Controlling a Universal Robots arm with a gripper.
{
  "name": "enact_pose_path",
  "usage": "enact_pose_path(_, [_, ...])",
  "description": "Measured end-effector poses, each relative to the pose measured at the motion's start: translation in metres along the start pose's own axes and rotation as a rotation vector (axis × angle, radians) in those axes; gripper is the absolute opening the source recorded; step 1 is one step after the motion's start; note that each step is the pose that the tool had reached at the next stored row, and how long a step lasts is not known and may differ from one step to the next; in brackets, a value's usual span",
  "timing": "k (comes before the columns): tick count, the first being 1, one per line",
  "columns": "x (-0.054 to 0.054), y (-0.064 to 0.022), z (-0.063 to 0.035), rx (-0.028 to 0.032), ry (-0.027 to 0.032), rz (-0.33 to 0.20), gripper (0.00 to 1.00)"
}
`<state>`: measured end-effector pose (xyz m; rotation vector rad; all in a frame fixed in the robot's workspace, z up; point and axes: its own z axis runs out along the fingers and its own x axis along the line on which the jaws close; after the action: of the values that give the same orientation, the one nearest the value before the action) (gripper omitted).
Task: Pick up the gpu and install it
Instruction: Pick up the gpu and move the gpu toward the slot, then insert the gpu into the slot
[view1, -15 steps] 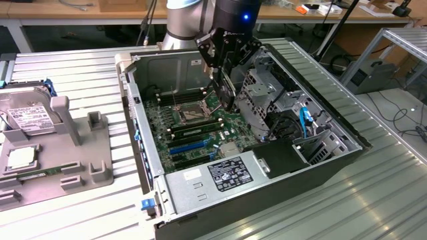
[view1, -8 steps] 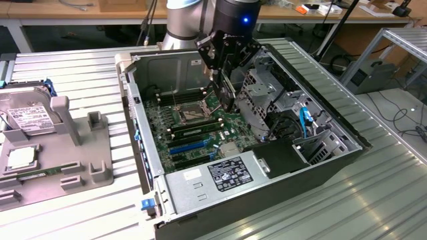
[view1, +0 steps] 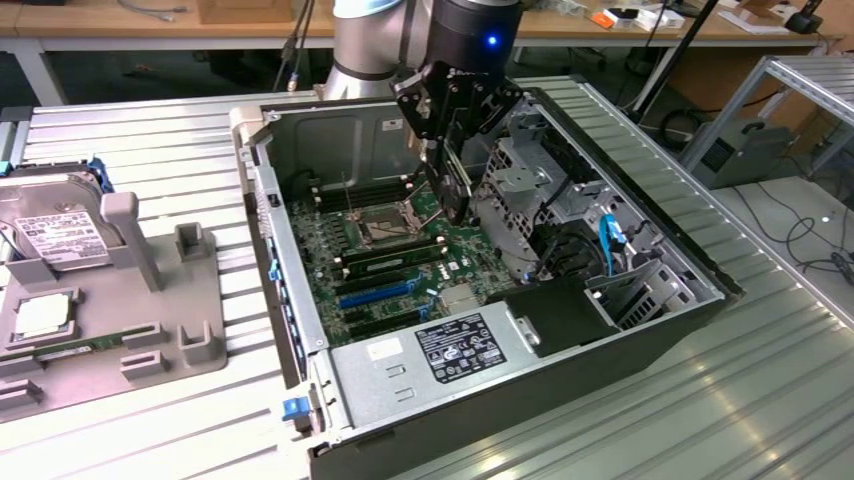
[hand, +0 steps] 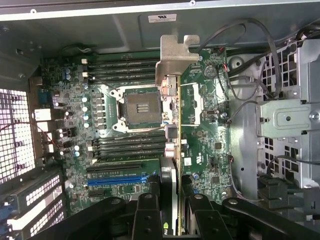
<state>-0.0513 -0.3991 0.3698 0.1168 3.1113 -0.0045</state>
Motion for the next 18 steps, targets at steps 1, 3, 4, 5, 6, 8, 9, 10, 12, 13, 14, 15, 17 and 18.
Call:
enact_pose_path(1, [0.0, 0.0, 0.0, 0.0, 0.0001, 0.0, 0.27])
enact_pose_path(3, [0.0, 0.0, 0.0, 0.0, 0.0, 0.0, 0.27])
enact_pose_path(4, [0.0, 0.0, 0.0, 0.0, 0.0, 0.0, 0.27])
enact_pose_path(5, [0.0, 0.0, 0.0, 0.0, 0.0, 0.0, 0.27])
enact_pose_path(6, [0.0, 0.0, 0.0, 0.0, 0.0001, 0.0, 0.27])
enact_pose_path(8, [0.0, 0.0, 0.0, 0.0, 0.0, -0.003, 0.27])
enact_pose_path(9, [0.0, 0.0, 0.0, -0.0002, 0.0, -0.006, 0.27])
enact_pose_path(10, [0.0, 0.0, 0.0, -0.0003, 0.0, -0.01, 0.27])
enact_pose_path(12, [0.0, 0.0, 0.0, -0.0008, -0.0001, -0.029, 0.27])
enact_pose_path(13, [0.0, 0.0, 0.0, -0.0015, -0.0001, -0.055, 0.27])
enact_pose_path(14, [0.0, 0.0, 0.0, -0.0021, -0.0001, -0.077, 0.27])
enact_pose_path(15, [0.0, 0.0, 0.0, -0.0025, -0.0001, -0.093, 0.27])
enact_pose_path(17, [0.0, 0.0, 0.0, -0.0032, -0.0002, -0.115, 0.27])
enact_pose_path(18, [-0.0001, 0.0, 0.0, -0.0034, -0.0002, -0.124, 0.27])
